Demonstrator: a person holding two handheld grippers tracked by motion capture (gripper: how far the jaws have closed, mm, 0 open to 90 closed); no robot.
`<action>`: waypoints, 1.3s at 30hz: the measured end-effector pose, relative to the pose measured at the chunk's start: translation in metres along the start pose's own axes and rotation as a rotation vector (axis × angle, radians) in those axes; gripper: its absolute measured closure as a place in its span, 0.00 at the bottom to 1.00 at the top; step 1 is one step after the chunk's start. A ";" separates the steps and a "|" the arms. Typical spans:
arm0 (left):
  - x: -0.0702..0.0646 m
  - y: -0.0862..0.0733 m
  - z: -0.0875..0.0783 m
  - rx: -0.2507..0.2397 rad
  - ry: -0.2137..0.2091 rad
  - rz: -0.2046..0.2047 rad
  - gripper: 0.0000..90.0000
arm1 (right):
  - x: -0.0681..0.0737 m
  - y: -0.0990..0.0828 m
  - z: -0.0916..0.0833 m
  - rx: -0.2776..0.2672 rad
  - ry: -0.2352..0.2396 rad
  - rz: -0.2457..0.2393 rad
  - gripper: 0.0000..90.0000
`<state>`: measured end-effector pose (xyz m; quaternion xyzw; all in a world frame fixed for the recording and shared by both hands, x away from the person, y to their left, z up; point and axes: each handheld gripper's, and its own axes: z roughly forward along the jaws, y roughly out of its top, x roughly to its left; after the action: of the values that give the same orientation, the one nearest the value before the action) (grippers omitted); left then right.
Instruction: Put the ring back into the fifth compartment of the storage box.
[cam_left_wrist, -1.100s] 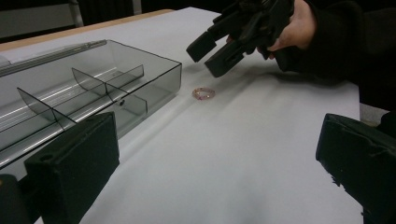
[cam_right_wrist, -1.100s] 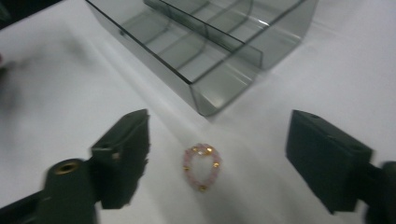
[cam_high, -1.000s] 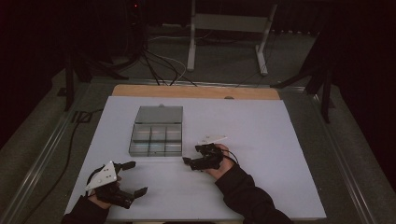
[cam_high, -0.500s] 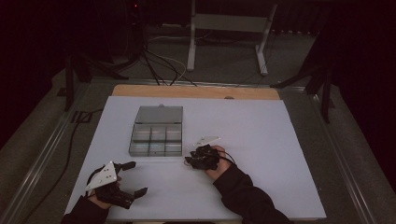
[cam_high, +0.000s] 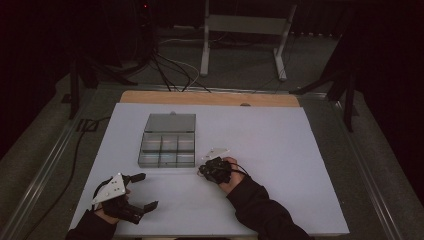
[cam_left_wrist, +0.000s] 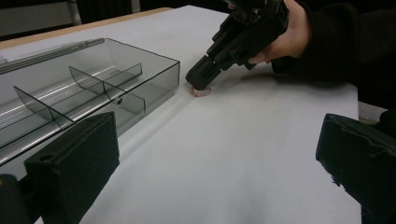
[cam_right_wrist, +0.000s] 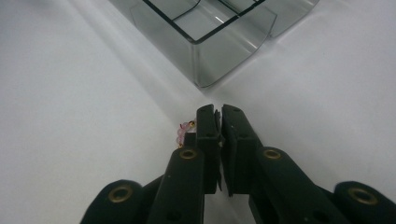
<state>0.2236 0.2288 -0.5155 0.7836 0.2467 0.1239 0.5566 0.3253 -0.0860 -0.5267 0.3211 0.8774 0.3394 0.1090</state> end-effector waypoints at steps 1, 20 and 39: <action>0.000 0.000 0.000 0.001 0.000 0.000 0.01 | 0.000 0.000 0.000 0.003 0.001 0.007 0.96; 0.000 0.000 0.000 -0.003 0.001 0.002 0.01 | -0.002 0.008 -0.017 -0.015 0.034 0.043 0.96; 0.000 0.000 0.000 0.002 -0.002 -0.001 0.01 | 0.001 0.031 -0.038 -0.052 0.063 0.045 0.96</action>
<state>0.2237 0.2285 -0.5159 0.7841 0.2466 0.1226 0.5563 0.3244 -0.0882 -0.4774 0.3269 0.8640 0.3742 0.0820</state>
